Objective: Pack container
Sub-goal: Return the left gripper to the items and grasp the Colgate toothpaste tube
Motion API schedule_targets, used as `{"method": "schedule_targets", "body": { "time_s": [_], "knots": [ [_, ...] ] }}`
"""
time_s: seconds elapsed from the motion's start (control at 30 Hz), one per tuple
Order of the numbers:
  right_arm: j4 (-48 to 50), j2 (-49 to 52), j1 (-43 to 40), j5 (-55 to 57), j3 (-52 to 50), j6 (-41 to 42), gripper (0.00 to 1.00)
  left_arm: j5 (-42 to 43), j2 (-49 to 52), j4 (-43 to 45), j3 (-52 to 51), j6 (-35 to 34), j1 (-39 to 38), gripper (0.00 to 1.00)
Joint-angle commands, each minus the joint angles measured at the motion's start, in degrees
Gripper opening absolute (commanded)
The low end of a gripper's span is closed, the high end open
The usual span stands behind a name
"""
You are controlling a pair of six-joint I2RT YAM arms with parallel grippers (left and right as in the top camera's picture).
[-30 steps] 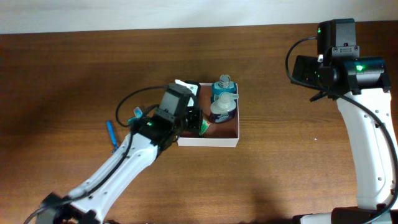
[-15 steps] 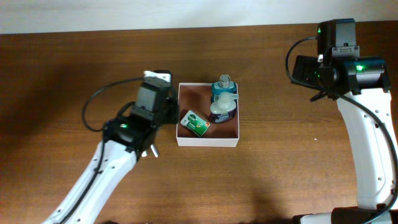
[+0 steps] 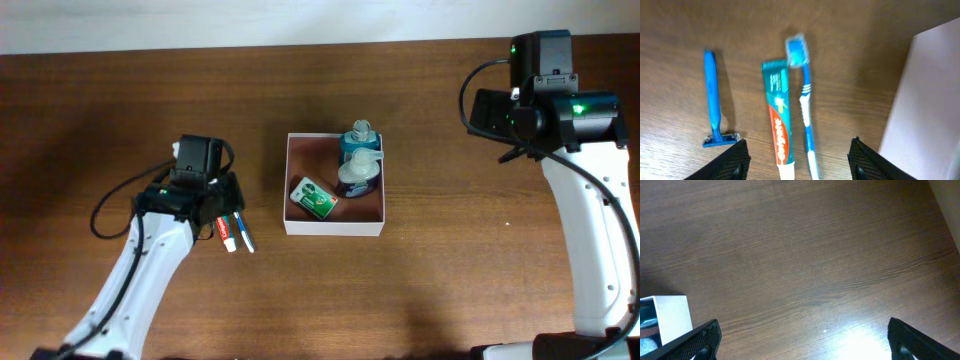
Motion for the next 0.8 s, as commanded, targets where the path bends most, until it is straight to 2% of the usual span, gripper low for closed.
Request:
{"method": "schedule_targets", "body": {
  "time_s": [0.0,0.33,0.47,0.7,0.77],
  "knots": [
    [0.0,0.0,-0.2,0.7,0.2,0.3,0.99,2.3,3.1,2.0,-3.0,-1.9,1.7,0.64],
    [0.0,0.0,-0.2,0.7,0.2,0.3,0.99,3.1,11.0,4.9,-4.5,-3.0,2.6,0.63],
    [0.0,0.0,-0.2,0.7,0.2,0.3,0.99,3.2,15.5,5.6,-4.5,-3.0,2.6,0.52],
    [0.0,0.0,-0.2,0.7,0.2,0.3,0.98,3.4,18.3,6.8,-4.5,-4.7,2.6,0.51],
    [0.0,0.0,-0.2,0.7,0.2,0.3,0.99,3.4,18.3,6.9,-4.5,-4.7,2.6,0.47]
  ]
}}
